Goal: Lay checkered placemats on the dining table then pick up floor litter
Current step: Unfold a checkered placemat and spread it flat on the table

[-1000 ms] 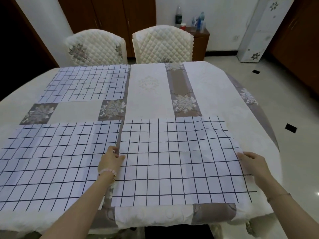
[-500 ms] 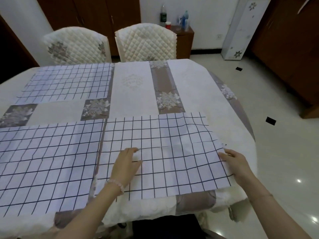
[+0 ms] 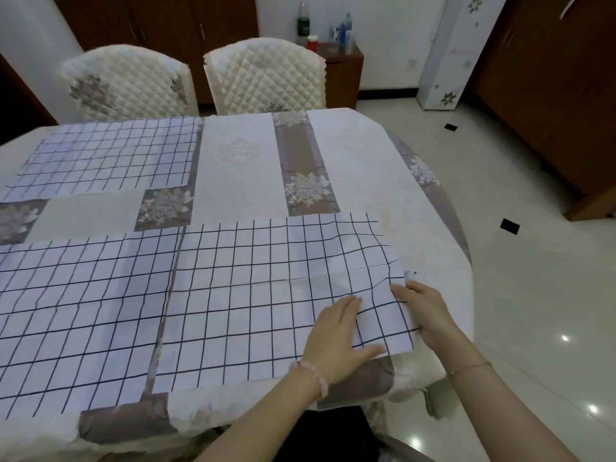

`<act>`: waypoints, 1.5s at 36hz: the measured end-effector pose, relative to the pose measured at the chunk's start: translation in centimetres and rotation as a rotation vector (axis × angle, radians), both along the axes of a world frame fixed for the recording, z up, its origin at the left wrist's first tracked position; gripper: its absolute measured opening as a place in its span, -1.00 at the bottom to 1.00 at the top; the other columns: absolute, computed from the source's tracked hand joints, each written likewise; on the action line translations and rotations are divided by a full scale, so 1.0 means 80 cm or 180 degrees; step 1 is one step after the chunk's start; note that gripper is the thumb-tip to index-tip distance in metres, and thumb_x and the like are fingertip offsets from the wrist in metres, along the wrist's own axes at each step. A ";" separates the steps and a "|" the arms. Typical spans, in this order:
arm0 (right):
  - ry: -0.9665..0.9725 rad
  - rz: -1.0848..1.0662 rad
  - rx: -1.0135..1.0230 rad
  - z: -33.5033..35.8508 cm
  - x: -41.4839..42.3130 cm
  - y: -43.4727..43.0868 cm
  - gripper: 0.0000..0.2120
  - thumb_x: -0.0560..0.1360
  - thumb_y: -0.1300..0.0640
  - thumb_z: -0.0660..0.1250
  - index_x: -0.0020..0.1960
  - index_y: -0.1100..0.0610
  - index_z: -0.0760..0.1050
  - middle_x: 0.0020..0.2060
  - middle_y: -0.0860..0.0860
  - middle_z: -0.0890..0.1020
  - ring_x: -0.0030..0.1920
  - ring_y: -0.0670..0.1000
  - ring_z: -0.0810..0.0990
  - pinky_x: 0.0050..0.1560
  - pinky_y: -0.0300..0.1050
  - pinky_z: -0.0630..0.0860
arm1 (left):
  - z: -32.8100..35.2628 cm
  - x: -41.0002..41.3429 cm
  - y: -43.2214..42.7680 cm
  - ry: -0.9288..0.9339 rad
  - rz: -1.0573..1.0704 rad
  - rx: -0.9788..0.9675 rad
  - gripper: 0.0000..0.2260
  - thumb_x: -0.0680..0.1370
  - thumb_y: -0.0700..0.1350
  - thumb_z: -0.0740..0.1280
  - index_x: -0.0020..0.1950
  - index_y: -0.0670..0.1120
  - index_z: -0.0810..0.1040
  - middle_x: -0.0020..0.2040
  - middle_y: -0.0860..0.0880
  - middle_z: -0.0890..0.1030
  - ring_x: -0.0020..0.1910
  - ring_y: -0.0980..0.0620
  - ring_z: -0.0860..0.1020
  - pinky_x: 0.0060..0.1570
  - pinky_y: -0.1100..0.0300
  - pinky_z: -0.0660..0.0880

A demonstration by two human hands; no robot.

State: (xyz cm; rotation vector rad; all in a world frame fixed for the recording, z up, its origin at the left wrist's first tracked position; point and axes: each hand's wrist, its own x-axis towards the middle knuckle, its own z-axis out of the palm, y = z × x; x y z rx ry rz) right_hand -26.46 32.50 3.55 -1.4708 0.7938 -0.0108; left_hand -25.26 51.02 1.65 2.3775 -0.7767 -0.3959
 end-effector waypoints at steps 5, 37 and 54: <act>0.0175 0.0255 0.0116 0.007 -0.007 -0.012 -0.85 0.48 0.19 0.36 -0.01 0.23 0.62 -0.06 0.21 0.70 -0.02 0.20 0.67 0.10 0.17 0.58 | 0.005 0.008 -0.049 0.0298 0.0283 -0.0151 -0.28 0.46 0.26 0.28 0.50 -0.05 0.15 0.50 0.00 0.22 0.47 0.04 0.18 0.47 0.14 0.13; 0.0587 0.0877 -0.2194 -0.044 0.022 -0.084 -0.68 0.39 0.05 0.36 0.13 0.01 0.50 -0.09 -0.05 0.51 0.03 0.01 0.40 -0.08 -0.12 0.33 | -0.054 0.014 -0.023 -0.0428 -0.0078 0.0874 -0.40 0.58 0.25 -0.01 0.55 0.07 -0.09 0.52 0.20 -0.19 0.52 0.16 -0.24 0.48 0.15 -0.31; -0.0069 -0.0787 -0.1158 -0.041 0.014 -0.127 -0.86 0.51 0.30 0.26 -0.19 0.15 0.35 -0.26 0.06 0.44 -0.18 0.00 0.40 -0.34 -0.20 0.31 | -0.056 0.015 -0.020 -0.0448 0.0017 0.0764 -0.40 0.57 0.26 0.00 0.55 0.08 -0.08 0.53 0.19 -0.19 0.48 0.21 -0.28 0.46 0.22 -0.34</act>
